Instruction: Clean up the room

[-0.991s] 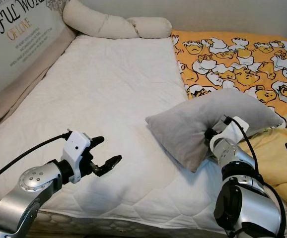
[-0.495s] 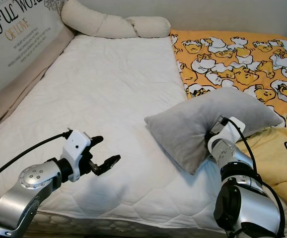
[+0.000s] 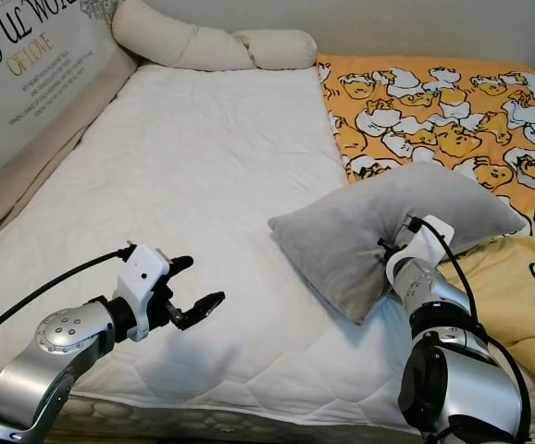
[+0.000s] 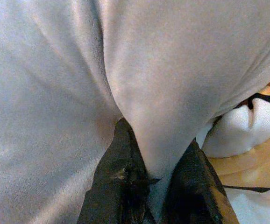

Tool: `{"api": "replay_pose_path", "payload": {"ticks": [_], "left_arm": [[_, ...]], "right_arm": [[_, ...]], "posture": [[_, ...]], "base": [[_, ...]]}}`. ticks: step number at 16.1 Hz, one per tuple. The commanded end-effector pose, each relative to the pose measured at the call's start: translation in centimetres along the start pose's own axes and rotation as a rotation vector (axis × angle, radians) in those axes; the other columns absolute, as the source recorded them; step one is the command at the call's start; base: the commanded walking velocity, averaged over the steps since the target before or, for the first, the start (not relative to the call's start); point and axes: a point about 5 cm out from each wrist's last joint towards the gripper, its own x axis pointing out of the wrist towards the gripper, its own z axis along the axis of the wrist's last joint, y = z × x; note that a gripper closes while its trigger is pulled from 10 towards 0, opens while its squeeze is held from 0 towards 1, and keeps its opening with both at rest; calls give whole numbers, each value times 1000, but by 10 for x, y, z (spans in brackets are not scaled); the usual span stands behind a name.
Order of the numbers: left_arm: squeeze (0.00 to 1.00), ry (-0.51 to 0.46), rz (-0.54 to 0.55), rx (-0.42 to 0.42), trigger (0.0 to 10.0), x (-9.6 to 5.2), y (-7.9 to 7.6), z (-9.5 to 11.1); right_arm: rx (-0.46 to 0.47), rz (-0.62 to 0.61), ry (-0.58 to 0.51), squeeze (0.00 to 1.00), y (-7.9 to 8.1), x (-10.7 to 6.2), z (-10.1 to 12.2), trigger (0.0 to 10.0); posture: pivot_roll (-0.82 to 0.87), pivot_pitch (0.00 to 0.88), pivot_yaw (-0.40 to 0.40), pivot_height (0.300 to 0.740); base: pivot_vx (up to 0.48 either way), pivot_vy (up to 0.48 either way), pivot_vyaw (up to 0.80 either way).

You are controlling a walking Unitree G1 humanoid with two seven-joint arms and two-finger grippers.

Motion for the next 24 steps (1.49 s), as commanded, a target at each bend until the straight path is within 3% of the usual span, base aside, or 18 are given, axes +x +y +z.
{"api": "replay_pose_path", "payload": {"ticks": [1, 4, 6, 7, 10, 11, 12, 13, 15, 18, 21, 22, 24], "left_arm": [[0, 6, 6, 9, 10000, -1, 2, -1], [0, 12, 41, 8, 10000, -3, 5, -4], [0, 14, 146, 10, 10000, -8, 20, -6], [0, 13, 166, 12, 10000, -10, 23, -6], [0, 8, 318, 14, 10000, -22, 50, -5], [0, 8, 334, 14, 10000, -24, 53, -5], [0, 4, 383, 11, 10000, -31, 62, -3], [0, 4, 400, 15, 10000, -34, 66, -3], [0, -8, 484, 25, 10000, -46, 82, 1], [0, -11, 560, 41, 10000, -60, 96, 3], [0, -14, 589, 45, 10000, -68, 100, 3], [0, -20, 598, 45, 10000, -70, 100, 4], [0, -22, 623, 39, 10000, -75, 100, 2]], "right_arm": [[-5, 2, 24, 0, -1, 1, -6, 0], [-30, 20, -38, 0, 7, 0, 9, 0], [-40, 93, -137, 0, 29, -4, 34, 0], [-43, 110, -150, 0, 34, -6, 39, 0], [-75, 246, -224, 0, 71, -16, 70, 0], [-76, 263, -229, 0, 76, -18, 72, 0], [-88, 345, -231, 0, 96, -24, 79, 0], [-102, 386, -229, 0, 105, -26, 80, 0], [-146, 598, -198, 0, 146, -43, 81, 0], [-179, 814, -187, 0, 175, -68, 87, 0], [-177, 948, -177, 0, 170, -90, 97, 0], [-200, 993, -167, 0, 161, -99, 97, 0], [-286, 991, -97, 0, 126, -98, 77, 0]], "posture": [[-58, 0, 14, 740], [-55, 0, 4, 740], [-54, 0, 1, 740], [-54, 0, 0, 740], [-43, 0, -9, 740], [-43, 0, -9, 740], [-39, 0, -10, 740], [-37, 0, -12, 740], [-30, 0, -14, 740], [-18, 0, -21, 740], [-8, 0, -25, 740], [2, 0, -35, 740], [4, 0, -39, 740]], "base": [[0, 0, 0], [0, 0, 0], [0, 0, 0], [0, 0, 0], [0, 0, 0], [0, 0, 0], [0, 0, 0], [0, 0, 0], [0, 0, 0], [0, 0, 0], [0, 0, 0], [0, 0, 0], [0, 0, 0]]}}
